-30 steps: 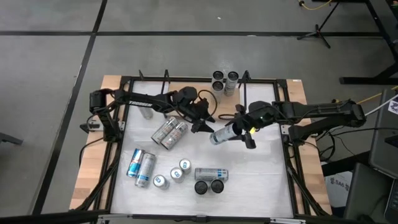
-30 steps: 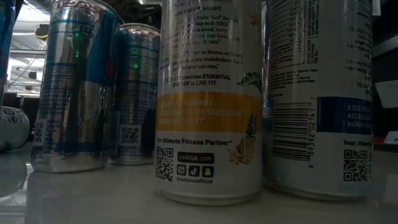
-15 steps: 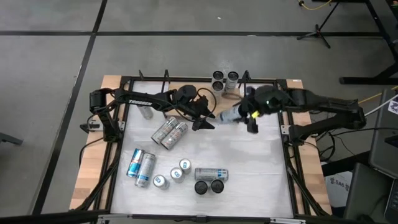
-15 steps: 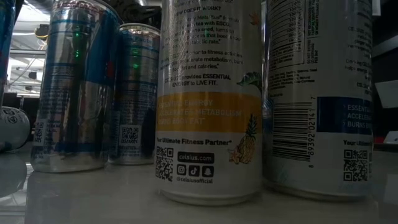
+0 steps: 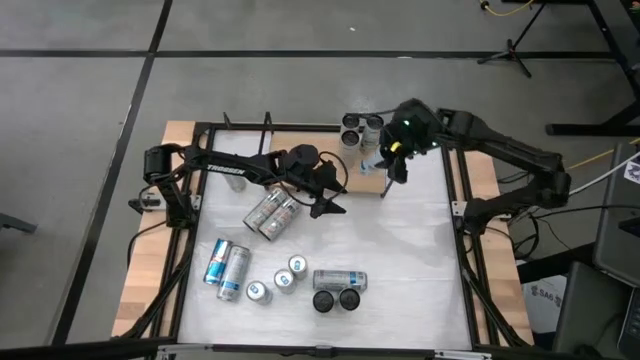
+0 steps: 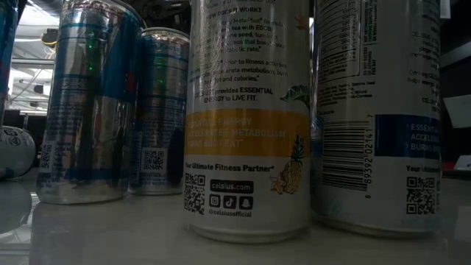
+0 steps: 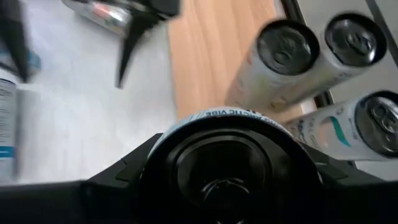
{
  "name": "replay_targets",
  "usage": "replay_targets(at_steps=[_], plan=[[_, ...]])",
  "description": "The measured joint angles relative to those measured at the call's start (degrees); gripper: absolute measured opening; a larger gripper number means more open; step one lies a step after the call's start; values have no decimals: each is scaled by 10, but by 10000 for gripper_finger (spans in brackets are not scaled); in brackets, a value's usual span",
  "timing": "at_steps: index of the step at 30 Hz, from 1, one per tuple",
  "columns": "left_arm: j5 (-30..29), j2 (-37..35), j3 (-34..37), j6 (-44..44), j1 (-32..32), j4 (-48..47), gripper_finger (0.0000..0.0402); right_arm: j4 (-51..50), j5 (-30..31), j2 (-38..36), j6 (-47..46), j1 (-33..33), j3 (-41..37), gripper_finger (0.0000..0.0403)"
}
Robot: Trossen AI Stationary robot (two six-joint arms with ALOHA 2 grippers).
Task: Place canned beverage on shelf
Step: Put the white soda can aligned with the other white soda can on the shelf
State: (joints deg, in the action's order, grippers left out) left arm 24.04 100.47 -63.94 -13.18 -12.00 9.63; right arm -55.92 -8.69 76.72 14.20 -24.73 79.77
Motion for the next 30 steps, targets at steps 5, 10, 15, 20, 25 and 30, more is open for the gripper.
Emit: replay_targets(at_steps=[5, 10, 15, 20, 25, 30], plan=[[-33, 0, 0, 3, 14, -14, 365, -5, -1, 41, 27, -30, 8, 246], [-55, 0, 0, 4, 26, -15, 365, -11, -1, 71, 44, -53, 9, 246], [-69, 0, 0, 4, 34, -15, 365, -12, -1, 95, 57, -66, 9, 246], [-70, 0, 0, 4, 35, -15, 365, -12, 0, 117, 75, -69, 9, 246], [-70, 0, 0, 4, 35, -15, 365, -11, 3, 136, 87, -69, 9, 246], [-70, 0, 0, 4, 35, -15, 365, -10, 6, 150, 88, -69, 9, 246]])
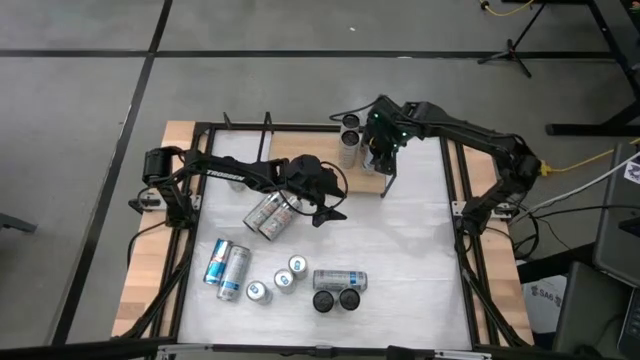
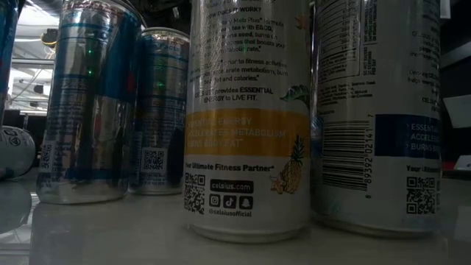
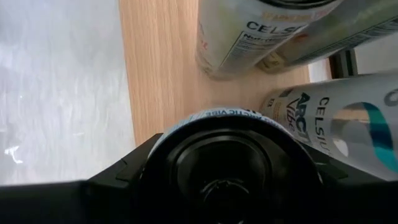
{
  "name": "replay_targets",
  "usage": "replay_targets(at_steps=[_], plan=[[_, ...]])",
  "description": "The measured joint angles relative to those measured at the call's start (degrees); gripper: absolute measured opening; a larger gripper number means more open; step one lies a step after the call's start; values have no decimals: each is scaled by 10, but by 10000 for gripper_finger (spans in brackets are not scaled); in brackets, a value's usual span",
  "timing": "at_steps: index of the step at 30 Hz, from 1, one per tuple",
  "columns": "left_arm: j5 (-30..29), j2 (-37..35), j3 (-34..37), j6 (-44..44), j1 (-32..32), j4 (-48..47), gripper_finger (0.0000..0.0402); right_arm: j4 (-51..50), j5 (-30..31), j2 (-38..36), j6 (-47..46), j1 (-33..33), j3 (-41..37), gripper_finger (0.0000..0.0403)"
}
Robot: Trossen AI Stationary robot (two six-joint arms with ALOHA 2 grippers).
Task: Place canned beverage on shelf
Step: Put the white soda can aligned with the other white soda can on the shelf
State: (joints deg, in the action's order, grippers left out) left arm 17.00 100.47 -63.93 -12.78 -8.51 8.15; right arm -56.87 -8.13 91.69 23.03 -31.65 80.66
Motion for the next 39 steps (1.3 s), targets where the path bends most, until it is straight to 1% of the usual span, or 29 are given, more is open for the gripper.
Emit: replay_targets(at_steps=[6, 28, 34, 39], plan=[[0, 0, 0, 0, 0, 0, 365, 2, 0, 3, 17, 0, 0, 246], [-1, 0, 0, 0, 3, 0, 365, 2, 2, 3, 18, 1, 0, 246], [-1, 0, 0, 18, 7, 0, 365, 2, 2, 3, 18, 1, 0, 246], [-21, 0, 0, 19, 12, 0, 365, 2, 2, 3, 18, 1, 0, 246]])
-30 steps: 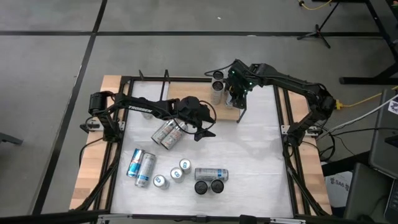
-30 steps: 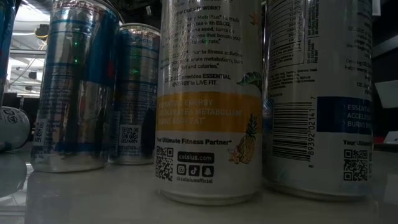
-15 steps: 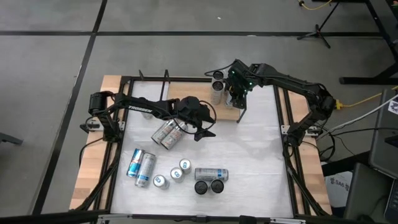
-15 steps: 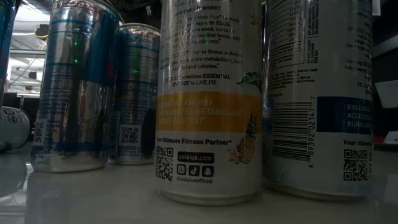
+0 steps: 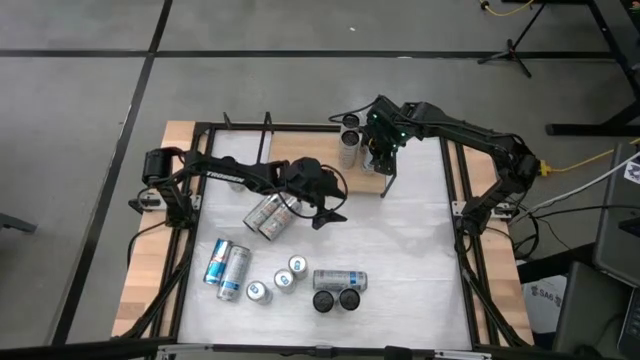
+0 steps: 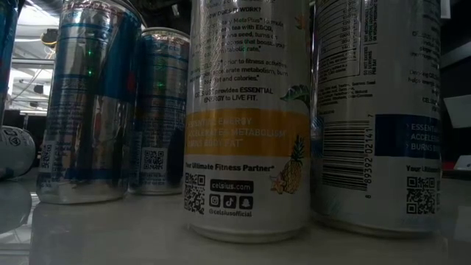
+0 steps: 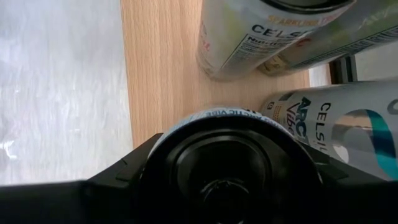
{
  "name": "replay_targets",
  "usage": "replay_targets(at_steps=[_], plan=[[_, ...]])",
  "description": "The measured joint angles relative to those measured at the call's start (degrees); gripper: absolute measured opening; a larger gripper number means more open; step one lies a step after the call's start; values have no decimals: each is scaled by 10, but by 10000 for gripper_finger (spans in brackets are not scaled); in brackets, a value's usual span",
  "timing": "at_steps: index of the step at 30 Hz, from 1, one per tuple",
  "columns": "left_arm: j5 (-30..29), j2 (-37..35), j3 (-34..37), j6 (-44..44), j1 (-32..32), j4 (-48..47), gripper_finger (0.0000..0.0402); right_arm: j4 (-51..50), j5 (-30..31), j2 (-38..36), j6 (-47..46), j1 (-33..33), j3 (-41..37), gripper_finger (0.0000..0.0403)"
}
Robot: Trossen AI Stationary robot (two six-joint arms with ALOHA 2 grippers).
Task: Place canned beverage on shelf
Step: Put the white soda can aligned with the other white soda can on the shelf
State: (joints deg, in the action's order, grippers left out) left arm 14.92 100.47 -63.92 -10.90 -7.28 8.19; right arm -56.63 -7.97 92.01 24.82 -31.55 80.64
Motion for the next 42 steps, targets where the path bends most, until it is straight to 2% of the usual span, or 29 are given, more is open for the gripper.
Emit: replay_targets(at_steps=[8, 15, 20, 34, 42], plan=[[-24, 0, 0, 1, 14, 0, 365, 16, 0, 0, 0, 0, 0, 252], [-24, 0, 0, 0, 19, 0, 365, 19, 0, 0, 0, 0, 0, 320], [-25, 0, 0, 0, 18, 0, 365, 19, 0, 0, 0, 0, 0, 347], [-24, 0, 0, 9, 18, 19, 365, 15, 0, -1, -4, 0, 0, 350], [-24, 0, 0, 9, 21, 21, 365, 10, 7, -33, -5, 1, 0, 350]])
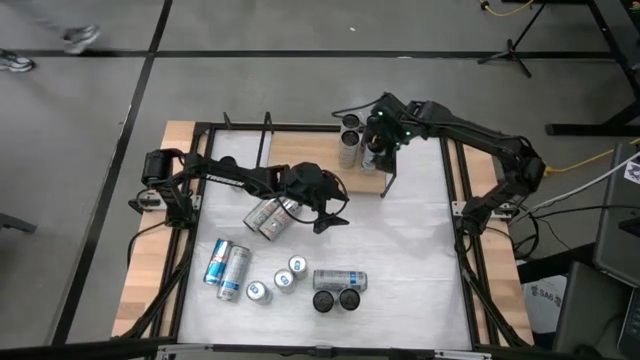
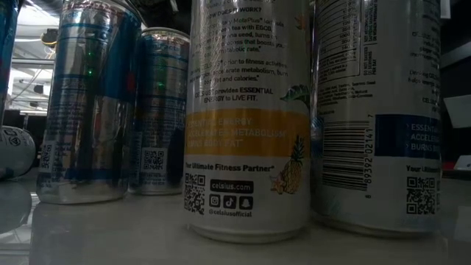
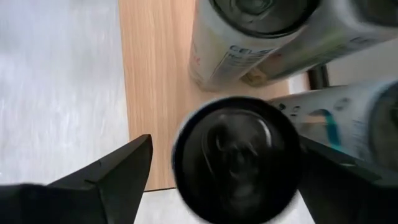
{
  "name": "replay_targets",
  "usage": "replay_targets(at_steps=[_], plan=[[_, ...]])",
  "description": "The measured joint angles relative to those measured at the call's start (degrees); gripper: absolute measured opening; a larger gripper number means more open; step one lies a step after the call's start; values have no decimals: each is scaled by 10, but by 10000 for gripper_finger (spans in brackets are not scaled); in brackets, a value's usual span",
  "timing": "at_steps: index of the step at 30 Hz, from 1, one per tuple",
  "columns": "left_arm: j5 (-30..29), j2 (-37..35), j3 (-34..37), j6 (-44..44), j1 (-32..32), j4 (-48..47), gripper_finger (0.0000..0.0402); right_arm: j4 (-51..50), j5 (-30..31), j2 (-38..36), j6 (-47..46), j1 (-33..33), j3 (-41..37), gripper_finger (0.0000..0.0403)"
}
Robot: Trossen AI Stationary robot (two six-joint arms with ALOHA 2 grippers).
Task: Place canned beverage on shelf
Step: Put the white soda can aligned with the other white soda can on the shelf
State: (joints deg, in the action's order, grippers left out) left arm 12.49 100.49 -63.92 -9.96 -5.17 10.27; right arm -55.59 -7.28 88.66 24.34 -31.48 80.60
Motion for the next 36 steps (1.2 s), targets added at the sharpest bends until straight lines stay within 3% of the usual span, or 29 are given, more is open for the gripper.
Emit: replay_targets(at_steps=[7, 13, 18, 23, 30, 36], plan=[[-2, 0, 0, -1, 0, 2, 365, 0, 3, -55, 0, 0, 0, 350], [-15, 0, -3, -56, -1, -5, 365, 1, -2, -104, -16, 0, 0, 351], [-8, 0, -38, -75, 0, -33, 361, 1, -101, -127, -35, 0, 0, 351], [7, 0, -107, -76, 8, -152, 358, 2, -203, -133, -35, 28, 0, 351], [7, 0, -233, -35, 39, -355, 357, 6, -157, -131, -35, 103, 0, 351], [1, 0, -296, -33, 86, -429, 357, 21, -126, -131, -35, 148, 0, 351]])
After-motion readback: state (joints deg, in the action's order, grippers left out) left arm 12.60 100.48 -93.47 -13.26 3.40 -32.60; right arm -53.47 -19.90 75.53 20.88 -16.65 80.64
